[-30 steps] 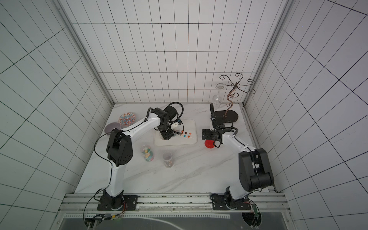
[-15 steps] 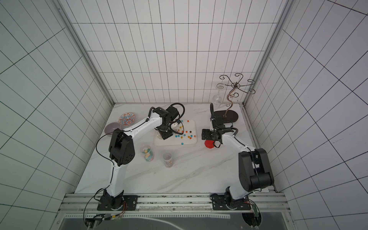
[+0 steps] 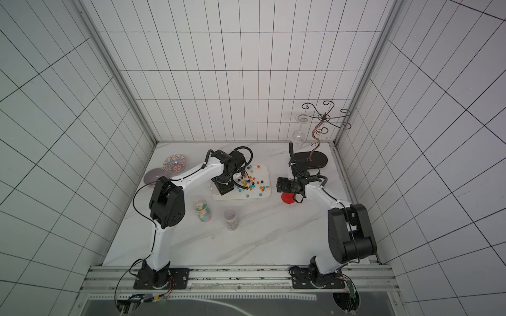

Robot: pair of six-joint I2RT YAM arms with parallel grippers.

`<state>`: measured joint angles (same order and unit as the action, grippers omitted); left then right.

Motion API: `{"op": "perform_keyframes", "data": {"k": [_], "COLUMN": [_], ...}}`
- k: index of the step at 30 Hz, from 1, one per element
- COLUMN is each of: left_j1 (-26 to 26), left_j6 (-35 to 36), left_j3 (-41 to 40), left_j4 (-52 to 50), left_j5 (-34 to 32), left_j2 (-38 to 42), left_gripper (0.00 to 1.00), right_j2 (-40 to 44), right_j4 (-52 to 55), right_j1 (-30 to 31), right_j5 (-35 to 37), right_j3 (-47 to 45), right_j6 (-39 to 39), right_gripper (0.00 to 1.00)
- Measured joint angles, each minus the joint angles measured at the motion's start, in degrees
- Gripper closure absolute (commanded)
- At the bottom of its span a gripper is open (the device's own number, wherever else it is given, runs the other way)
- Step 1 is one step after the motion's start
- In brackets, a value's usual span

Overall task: Pour the candies out of the jar
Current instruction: 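Pour the candies out of the jar onto the tray.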

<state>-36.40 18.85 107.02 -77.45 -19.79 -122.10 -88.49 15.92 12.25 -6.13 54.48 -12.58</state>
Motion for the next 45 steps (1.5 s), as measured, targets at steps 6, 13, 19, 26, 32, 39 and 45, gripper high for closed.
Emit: {"op": "perform_keyframes", "data": {"k": [6, 13, 19, 26, 32, 39, 45], "left_j1": [0.0, 0.0, 0.02, 0.02, 0.35, 1.79, 1.9], "left_j6": [0.0, 0.2, 0.48, 0.68, 1.44, 1.73, 1.73], "left_j3": [-1.84, -5.9, -7.45, -9.68, -12.55, -12.59, -12.55], "left_j4": [0.13, 0.94, 1.84, 2.27, 2.84, 3.15, 4.42], "left_j5": [-1.07, -1.62, -1.86, -3.21, -4.59, -4.85, -2.6], "left_j2": [2.58, 7.3, 9.35, 9.42, 9.81, 11.54, 14.82], "left_gripper": [0.39, 0.39, 0.38, 0.38, 0.37, 0.37, 0.37], "right_j2": [0.0, 0.11, 0.11, 0.13, 0.13, 0.22, 0.44], "right_j4": [-0.2, -0.24, -0.28, -0.35, -0.48, -0.63, -1.03], "right_j1": [0.0, 0.0, 0.0, 0.0, 0.0, 0.0, 0.0], "right_j5": [-0.42, -0.79, -0.81, -1.05, -1.66, -2.34, -4.02], "right_j3": [-0.13, -0.13, -0.13, -0.13, -0.13, -0.5, -0.66], "right_j6": [0.0, 0.0, 0.0, 0.02, 0.02, 0.04, 0.31], "right_gripper": [0.1, 0.1, 0.1, 0.1, 0.1, 0.1, 0.12]}}
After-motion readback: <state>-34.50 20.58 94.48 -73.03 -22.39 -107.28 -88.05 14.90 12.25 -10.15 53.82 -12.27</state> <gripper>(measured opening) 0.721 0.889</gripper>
